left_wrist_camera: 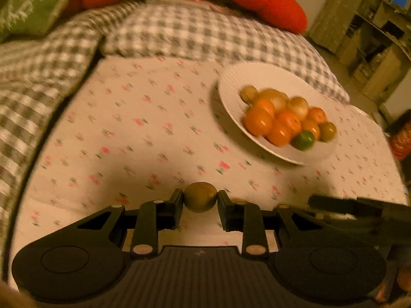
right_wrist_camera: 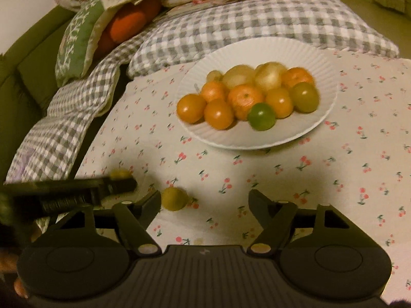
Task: Organize fruits
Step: 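Grasp the brown round fruit with the left gripper while the right reaches toward the small yellow fruit, then grasp the small yellow fruit with the right gripper while the left holds the brown fruit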
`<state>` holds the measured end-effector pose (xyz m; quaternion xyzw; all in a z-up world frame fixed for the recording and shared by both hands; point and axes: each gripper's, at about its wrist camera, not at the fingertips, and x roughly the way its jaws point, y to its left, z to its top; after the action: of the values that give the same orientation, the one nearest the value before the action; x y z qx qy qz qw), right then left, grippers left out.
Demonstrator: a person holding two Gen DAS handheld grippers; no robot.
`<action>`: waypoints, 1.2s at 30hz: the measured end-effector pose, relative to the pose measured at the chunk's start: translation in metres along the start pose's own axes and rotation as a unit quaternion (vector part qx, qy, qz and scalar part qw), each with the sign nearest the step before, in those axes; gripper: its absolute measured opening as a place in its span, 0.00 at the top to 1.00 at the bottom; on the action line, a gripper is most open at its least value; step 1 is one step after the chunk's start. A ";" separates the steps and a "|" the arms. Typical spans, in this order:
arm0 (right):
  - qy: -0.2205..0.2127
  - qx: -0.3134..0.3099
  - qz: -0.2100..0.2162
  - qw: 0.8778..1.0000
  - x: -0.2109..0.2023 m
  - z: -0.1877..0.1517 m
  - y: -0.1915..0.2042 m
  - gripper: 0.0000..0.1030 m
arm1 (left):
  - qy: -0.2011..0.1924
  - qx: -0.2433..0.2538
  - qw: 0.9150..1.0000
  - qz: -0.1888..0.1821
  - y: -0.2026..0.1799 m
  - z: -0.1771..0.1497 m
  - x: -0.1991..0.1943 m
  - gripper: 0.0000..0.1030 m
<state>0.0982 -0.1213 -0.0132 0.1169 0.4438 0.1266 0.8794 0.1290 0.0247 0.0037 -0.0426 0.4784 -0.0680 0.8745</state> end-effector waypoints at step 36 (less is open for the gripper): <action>-0.034 -0.186 -0.024 0.982 0.032 -0.023 0.054 0.77 | -0.011 0.005 1.000 -0.006 -0.004 0.001 -0.006 0.86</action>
<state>0.0915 -0.0578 -0.0335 -0.0550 0.3849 0.1821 0.9031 0.1260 0.0213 0.0101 -0.0418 0.4684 -0.0758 0.8793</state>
